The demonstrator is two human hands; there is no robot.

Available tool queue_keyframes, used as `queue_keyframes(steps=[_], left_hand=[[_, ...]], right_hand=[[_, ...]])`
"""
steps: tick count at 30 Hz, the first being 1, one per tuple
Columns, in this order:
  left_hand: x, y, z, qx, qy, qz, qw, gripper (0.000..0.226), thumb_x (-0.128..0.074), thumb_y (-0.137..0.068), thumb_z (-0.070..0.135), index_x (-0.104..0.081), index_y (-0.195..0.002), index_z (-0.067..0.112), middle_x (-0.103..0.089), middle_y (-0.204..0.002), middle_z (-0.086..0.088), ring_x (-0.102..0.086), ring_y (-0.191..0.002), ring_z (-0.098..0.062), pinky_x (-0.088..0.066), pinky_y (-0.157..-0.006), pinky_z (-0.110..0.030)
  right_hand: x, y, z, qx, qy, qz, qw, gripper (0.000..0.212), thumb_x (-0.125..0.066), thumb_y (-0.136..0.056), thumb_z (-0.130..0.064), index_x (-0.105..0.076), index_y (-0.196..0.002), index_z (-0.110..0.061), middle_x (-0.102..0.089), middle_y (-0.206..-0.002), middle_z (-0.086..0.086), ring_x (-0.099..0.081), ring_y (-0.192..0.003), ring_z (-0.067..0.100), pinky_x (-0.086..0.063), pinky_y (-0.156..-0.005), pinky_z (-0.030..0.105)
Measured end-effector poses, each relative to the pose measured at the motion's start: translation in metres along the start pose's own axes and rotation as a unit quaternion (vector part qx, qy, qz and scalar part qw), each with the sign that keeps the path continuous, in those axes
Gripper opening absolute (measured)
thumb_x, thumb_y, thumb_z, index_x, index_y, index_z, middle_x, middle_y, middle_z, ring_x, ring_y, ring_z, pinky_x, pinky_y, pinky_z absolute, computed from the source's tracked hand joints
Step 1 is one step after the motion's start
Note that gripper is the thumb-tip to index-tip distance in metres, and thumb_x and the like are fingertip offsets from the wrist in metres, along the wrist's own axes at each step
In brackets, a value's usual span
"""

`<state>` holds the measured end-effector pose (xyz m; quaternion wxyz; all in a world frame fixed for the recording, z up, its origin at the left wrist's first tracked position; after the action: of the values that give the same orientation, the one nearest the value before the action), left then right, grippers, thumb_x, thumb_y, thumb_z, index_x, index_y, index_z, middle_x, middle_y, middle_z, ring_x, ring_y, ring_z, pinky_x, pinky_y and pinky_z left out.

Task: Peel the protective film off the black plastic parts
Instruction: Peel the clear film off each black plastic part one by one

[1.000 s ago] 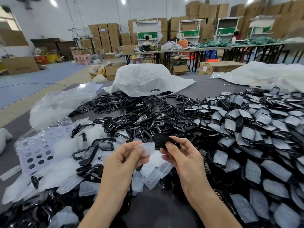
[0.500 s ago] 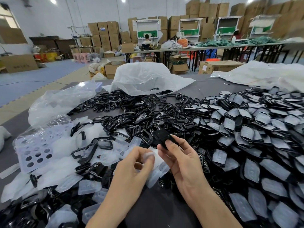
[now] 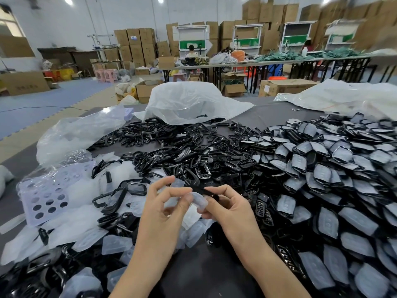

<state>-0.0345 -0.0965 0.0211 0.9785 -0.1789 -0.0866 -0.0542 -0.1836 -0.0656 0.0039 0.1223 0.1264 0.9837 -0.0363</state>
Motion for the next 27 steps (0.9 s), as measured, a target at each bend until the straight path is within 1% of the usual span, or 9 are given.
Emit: queue_keyframes(steps=[2,4,7,11,15,18,21,24,27], left_hand=[[0.0003,-0.0012,-0.002,0.0,0.018,0.005,1.0,0.016,-0.07,-0.087,0.023,-0.074,-0.082,0.039,-0.061,-0.112,0.024,-0.064,-0.097,-0.002,-0.05,-0.071,-0.013],[-0.0002,-0.0009,-0.0048,0.009,0.048,0.014,0.999,0.016,-0.07,-0.088,0.015,-0.073,-0.085,0.031,-0.07,-0.097,0.011,-0.066,-0.085,-0.008,-0.05,-0.067,-0.012],[-0.0018,0.001,-0.0054,0.026,0.063,0.017,0.998,0.011,-0.07,-0.089,0.021,-0.068,-0.088,0.032,-0.069,-0.078,0.005,-0.063,-0.072,-0.007,-0.048,-0.064,-0.013],[0.0007,-0.0004,-0.0063,0.038,0.079,0.007,0.996,0.015,-0.069,-0.087,0.032,-0.063,-0.1,0.033,-0.067,-0.076,-0.003,-0.06,-0.063,-0.008,-0.049,-0.061,-0.016],[0.0025,-0.0013,-0.0057,0.036,0.075,-0.005,0.997,0.022,-0.066,-0.079,0.044,-0.067,-0.096,0.03,-0.066,-0.07,0.003,-0.061,-0.063,-0.008,-0.049,-0.061,-0.016],[0.0013,-0.0016,-0.0056,0.04,0.086,-0.009,0.995,0.027,-0.067,-0.078,0.04,-0.068,-0.094,0.019,-0.068,-0.07,0.001,-0.062,-0.064,-0.007,-0.048,-0.061,-0.012],[-0.0002,-0.0005,-0.0043,0.039,0.1,-0.042,0.993,0.015,-0.064,-0.083,0.037,-0.07,-0.094,0.029,-0.073,-0.081,-0.003,-0.069,-0.075,-0.012,-0.054,-0.073,-0.017],[0.0011,0.0,-0.0027,0.019,0.077,-0.079,0.994,0.015,-0.061,-0.091,0.028,-0.07,-0.102,0.031,-0.076,-0.092,0.0,-0.072,-0.087,-0.015,-0.056,-0.081,-0.022],[0.0028,0.0001,-0.0022,0.023,0.067,-0.09,0.993,0.024,-0.063,-0.094,0.012,-0.071,-0.101,0.033,-0.075,-0.089,0.002,-0.072,-0.084,-0.011,-0.054,-0.075,-0.015]], right_hand=[[-0.0021,0.0018,-0.0013,0.01,0.013,-0.022,1.0,0.015,-0.075,-0.088,-0.017,-0.07,-0.102,-0.016,-0.074,-0.076,0.007,-0.068,-0.068,0.011,-0.054,-0.069,0.018],[-0.0036,0.0027,-0.0016,0.018,0.018,-0.03,0.999,0.015,-0.075,-0.088,-0.017,-0.071,-0.103,-0.016,-0.075,-0.078,0.009,-0.069,-0.069,0.012,-0.054,-0.07,0.018],[-0.004,0.0034,-0.0021,0.026,0.004,-0.035,0.999,0.015,-0.076,-0.088,-0.018,-0.074,-0.103,-0.019,-0.076,-0.082,0.013,-0.072,-0.075,0.016,-0.056,-0.073,0.021],[-0.0052,0.0042,-0.0047,0.039,-0.029,-0.048,0.998,0.021,-0.072,-0.083,-0.028,-0.077,-0.103,-0.02,-0.077,-0.088,0.013,-0.075,-0.082,0.022,-0.057,-0.075,0.022],[-0.0075,0.0048,-0.0066,0.044,-0.051,-0.066,0.996,0.026,-0.071,-0.084,-0.031,-0.075,-0.105,-0.016,-0.077,-0.096,0.012,-0.075,-0.083,0.022,-0.058,-0.074,0.022],[-0.0057,0.0038,-0.0037,0.053,-0.011,-0.042,0.998,0.015,-0.074,-0.088,-0.018,-0.074,-0.103,-0.019,-0.077,-0.087,0.012,-0.074,-0.077,0.019,-0.057,-0.071,0.021],[-0.0032,0.0025,-0.0013,0.056,0.001,-0.029,0.998,0.012,-0.071,-0.092,-0.014,-0.074,-0.1,-0.022,-0.076,-0.082,0.01,-0.073,-0.075,0.018,-0.057,-0.071,0.022],[-0.0024,0.0016,-0.0019,0.065,0.001,-0.034,0.997,0.011,-0.069,-0.093,-0.017,-0.074,-0.102,-0.021,-0.077,-0.082,0.009,-0.072,-0.074,0.017,-0.057,-0.072,0.024],[-0.0028,0.0018,-0.0016,0.074,-0.003,-0.041,0.996,0.011,-0.066,-0.094,-0.022,-0.075,-0.101,-0.023,-0.076,-0.083,0.01,-0.071,-0.074,0.018,-0.058,-0.074,0.026]])
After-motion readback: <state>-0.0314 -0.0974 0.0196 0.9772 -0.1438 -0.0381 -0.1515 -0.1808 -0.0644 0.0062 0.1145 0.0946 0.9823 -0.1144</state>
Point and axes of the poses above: each hand's wrist, its own y-axis away from the middle knuckle, its own x-axis out of the back of the hand, z = x × y, the point moved 2 cm from there along -y, towards the middle knuckle
